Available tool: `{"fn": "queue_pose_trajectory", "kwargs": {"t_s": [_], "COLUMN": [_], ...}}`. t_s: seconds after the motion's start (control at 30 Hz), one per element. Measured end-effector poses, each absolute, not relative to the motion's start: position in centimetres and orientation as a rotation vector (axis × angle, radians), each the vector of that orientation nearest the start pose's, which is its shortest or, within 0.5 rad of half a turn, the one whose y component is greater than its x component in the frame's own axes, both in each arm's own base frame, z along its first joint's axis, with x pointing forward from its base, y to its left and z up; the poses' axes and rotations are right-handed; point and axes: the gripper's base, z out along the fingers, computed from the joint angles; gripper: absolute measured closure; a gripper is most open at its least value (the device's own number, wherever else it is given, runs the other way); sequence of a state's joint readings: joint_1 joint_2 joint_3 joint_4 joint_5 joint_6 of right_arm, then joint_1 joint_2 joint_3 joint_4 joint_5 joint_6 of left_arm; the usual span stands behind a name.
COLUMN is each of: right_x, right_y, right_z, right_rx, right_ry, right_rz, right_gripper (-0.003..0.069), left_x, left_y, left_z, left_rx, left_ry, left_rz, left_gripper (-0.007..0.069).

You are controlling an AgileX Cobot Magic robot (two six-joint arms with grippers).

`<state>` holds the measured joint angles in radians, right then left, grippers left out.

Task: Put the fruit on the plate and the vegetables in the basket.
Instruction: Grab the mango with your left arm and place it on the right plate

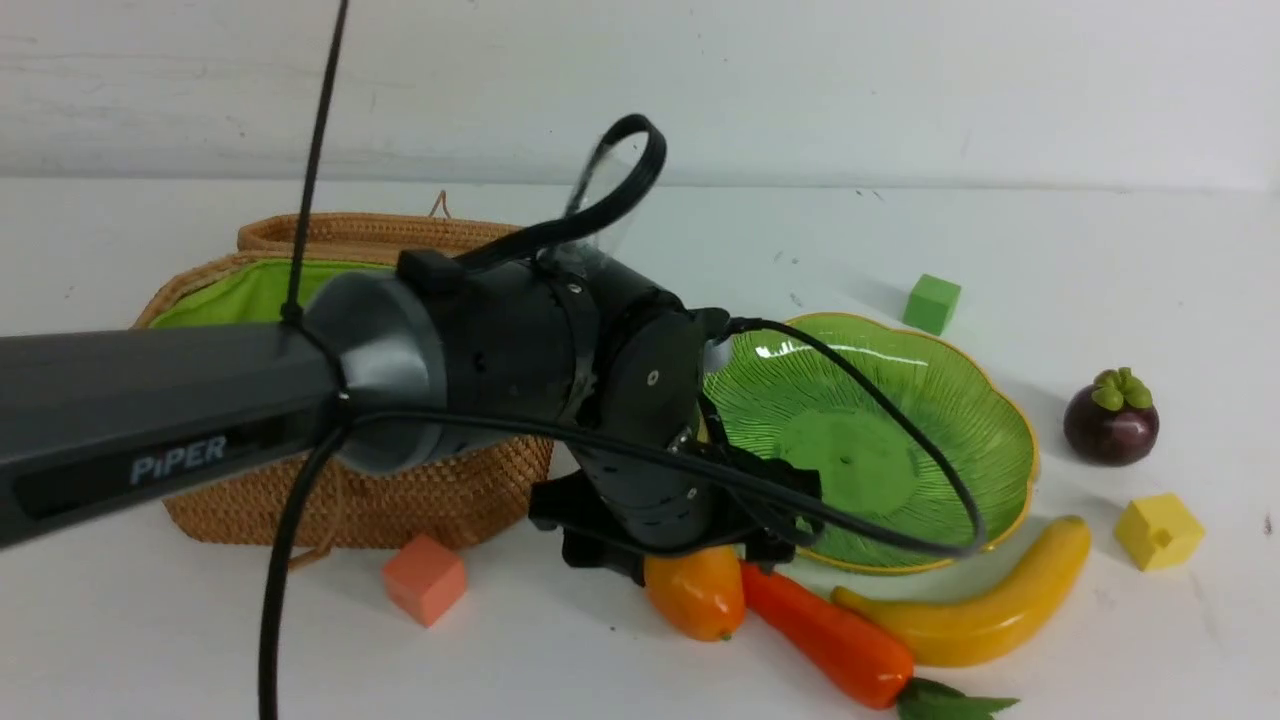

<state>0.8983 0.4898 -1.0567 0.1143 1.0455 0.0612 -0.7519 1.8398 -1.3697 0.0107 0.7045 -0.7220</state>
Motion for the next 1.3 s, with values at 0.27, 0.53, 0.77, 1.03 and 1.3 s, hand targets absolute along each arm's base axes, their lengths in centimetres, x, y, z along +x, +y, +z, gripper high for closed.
{"fn": "queue_pose_trajectory", "kwargs": {"t_s": [0.27,0.53,0.77,1.03,1.3], "right_x": [1.6,1.6,1.6,1.6,1.5], "right_y": [3.5,3.5,3.5,3.5,3.6], "right_z": [42.4,42.4,42.4,42.4,42.4], "right_rx": [-0.849,-0.851,-0.851,-0.853,-0.858], "right_ry": [1.867,1.870,1.871,1.874,1.879], "right_rz": [0.744,0.744,0.746,0.745,0.767], "right_gripper": [0.0509,0.0508,0.0510,0.0510,0.0510], "left_x": [29.5,29.8,29.7,29.4,29.1], "left_y": [-26.9,-27.1,-27.0,-26.6,-26.3], "left_z": [21.6,21.8,21.8,21.5,21.3], "left_rx": [0.030,0.030,0.035,0.065,0.080], "left_ry": [2.745,2.716,2.718,2.771,2.809], "left_rz": [-0.364,-0.391,-0.378,-0.309,-0.260], "left_gripper": [0.0011,0.0026,0.0032,0.0032,0.0032]}}
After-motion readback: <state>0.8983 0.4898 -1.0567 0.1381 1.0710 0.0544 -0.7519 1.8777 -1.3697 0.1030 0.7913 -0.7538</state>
